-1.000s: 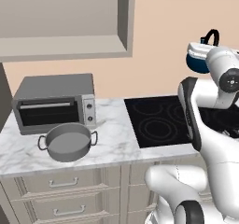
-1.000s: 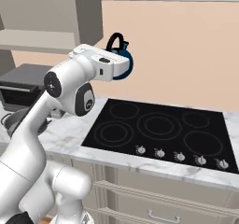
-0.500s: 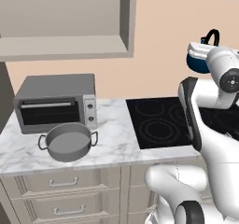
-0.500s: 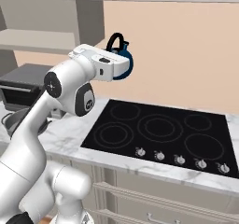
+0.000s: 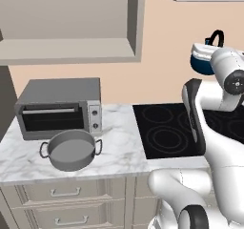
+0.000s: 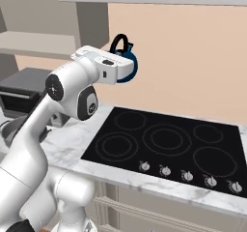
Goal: Pick the kettle from the cabinet and place it on a stove burner. Then pick the pot from the counter and place it on another stove burner. Finally, turn both burners on.
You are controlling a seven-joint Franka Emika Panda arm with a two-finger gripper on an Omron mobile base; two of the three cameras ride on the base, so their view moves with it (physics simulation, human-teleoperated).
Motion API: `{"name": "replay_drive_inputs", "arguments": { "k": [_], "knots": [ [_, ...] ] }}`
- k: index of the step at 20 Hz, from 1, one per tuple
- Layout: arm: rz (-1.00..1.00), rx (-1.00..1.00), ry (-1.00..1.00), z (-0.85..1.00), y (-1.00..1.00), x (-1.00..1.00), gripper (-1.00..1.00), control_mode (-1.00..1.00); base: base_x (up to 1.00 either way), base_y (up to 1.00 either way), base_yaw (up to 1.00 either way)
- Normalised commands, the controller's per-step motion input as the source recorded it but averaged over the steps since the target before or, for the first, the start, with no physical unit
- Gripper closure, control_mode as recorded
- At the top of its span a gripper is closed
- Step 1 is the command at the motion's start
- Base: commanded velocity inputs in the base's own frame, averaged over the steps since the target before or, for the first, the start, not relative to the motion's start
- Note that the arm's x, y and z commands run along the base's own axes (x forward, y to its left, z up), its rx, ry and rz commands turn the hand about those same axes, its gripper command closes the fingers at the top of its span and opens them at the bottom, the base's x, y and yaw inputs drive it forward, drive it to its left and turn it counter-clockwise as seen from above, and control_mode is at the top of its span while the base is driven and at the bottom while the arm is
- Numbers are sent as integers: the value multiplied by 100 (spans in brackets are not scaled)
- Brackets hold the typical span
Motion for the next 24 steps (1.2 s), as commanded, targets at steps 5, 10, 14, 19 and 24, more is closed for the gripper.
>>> {"name": "replay_drive_inputs", "arguments": {
  "k": [5,10,14,19,24],
  "knots": [
    [0,0,0,0,0,0,100,100,32,-31,7],
    [0,0,0,0,0,0,100,100,30,-36,6],
    [0,0,0,0,0,0,100,100,32,-40,4],
    [0,0,0,0,0,0,100,100,20,-28,1],
    [0,0,0,0,0,0,100,100,0,-2,0]
  ]
}}
